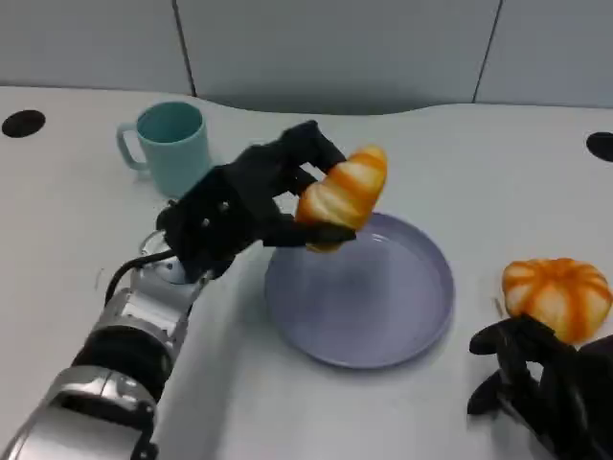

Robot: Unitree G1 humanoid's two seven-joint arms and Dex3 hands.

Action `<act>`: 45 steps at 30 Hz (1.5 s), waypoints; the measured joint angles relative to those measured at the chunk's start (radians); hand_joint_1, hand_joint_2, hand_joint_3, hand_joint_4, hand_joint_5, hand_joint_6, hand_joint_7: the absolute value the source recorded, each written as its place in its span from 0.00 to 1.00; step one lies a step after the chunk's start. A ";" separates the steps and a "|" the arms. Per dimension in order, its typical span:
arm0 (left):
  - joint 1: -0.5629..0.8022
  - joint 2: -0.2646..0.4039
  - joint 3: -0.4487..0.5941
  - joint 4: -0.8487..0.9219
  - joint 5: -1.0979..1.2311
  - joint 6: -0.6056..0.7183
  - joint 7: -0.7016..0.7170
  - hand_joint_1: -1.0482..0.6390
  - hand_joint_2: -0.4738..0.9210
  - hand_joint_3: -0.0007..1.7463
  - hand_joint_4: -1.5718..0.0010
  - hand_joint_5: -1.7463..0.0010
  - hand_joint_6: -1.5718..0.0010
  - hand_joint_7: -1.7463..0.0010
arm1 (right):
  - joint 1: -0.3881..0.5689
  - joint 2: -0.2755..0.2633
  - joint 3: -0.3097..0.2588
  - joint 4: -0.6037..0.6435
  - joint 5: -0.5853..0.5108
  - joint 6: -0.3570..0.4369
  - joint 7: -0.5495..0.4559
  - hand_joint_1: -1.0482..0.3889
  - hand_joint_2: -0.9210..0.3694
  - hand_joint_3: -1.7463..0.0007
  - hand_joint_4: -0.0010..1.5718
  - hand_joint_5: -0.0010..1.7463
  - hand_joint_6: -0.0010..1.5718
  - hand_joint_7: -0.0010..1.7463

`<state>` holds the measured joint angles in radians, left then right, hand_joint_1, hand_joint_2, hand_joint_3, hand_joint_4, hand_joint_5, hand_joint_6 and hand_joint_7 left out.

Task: Grasp the bread from the table and place it into the plate.

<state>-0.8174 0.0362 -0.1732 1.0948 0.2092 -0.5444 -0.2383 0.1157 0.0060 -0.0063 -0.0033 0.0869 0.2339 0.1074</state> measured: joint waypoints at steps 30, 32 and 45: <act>-0.179 0.027 -0.398 0.135 0.476 -0.014 0.167 0.09 1.00 0.09 1.00 1.00 0.97 0.97 | 0.006 0.008 0.013 0.019 0.017 -0.038 0.018 0.52 0.00 0.65 0.31 1.00 0.24 0.94; -0.191 0.027 -0.398 0.135 0.476 -0.014 0.167 0.07 1.00 0.12 1.00 1.00 0.98 0.98 | 0.006 0.007 0.013 0.020 0.017 -0.038 0.018 0.52 0.00 0.65 0.31 1.00 0.24 0.94; -0.130 0.093 -0.166 0.074 0.154 -0.117 -0.096 0.10 1.00 0.13 0.96 0.98 0.93 0.96 | -0.001 0.006 0.013 0.020 0.005 -0.034 0.006 0.52 0.00 0.65 0.32 1.00 0.24 0.94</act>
<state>-0.9475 0.1290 -0.3394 1.1691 0.3631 -0.6611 -0.3340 0.1149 0.0116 0.0066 0.0171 0.0921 0.1994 0.1136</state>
